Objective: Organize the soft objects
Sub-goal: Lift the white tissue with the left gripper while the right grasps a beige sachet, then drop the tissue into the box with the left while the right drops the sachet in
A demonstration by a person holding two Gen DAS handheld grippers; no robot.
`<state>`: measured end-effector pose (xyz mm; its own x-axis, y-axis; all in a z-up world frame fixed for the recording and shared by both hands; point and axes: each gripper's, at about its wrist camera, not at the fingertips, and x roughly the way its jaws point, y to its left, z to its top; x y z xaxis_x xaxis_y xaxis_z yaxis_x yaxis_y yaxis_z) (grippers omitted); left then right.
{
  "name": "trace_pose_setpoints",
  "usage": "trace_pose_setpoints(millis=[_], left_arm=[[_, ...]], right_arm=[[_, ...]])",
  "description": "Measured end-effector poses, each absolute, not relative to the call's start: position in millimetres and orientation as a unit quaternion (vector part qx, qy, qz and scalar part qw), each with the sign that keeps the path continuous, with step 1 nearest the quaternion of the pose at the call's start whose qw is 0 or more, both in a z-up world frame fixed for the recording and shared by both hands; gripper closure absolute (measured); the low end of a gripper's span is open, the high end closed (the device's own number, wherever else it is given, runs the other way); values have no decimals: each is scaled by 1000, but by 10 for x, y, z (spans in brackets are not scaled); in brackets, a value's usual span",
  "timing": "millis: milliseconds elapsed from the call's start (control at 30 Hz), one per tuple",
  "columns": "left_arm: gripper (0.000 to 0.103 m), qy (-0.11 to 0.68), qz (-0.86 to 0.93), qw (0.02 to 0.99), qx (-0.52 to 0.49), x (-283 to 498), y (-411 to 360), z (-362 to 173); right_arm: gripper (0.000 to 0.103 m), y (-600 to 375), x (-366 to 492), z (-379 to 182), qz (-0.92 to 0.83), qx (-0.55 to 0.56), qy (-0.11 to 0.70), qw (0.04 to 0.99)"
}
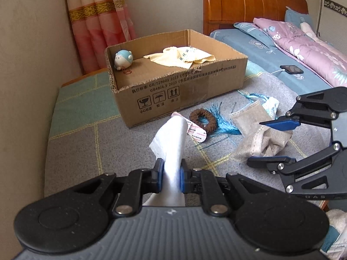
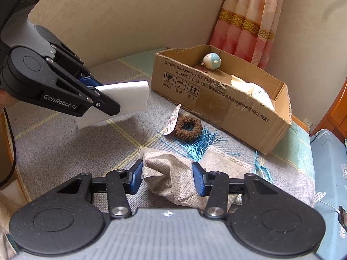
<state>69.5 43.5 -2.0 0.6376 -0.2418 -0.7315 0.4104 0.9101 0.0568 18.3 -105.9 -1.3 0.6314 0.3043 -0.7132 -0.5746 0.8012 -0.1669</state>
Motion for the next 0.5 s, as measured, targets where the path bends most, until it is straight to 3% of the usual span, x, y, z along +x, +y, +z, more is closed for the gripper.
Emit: trace_pose_setpoints(millis=[500], left_arm=[[90, 301, -206, 925, 107, 1252, 283, 695]], right_arm=[[51, -1278, 348, 352, 228, -182, 292, 911]])
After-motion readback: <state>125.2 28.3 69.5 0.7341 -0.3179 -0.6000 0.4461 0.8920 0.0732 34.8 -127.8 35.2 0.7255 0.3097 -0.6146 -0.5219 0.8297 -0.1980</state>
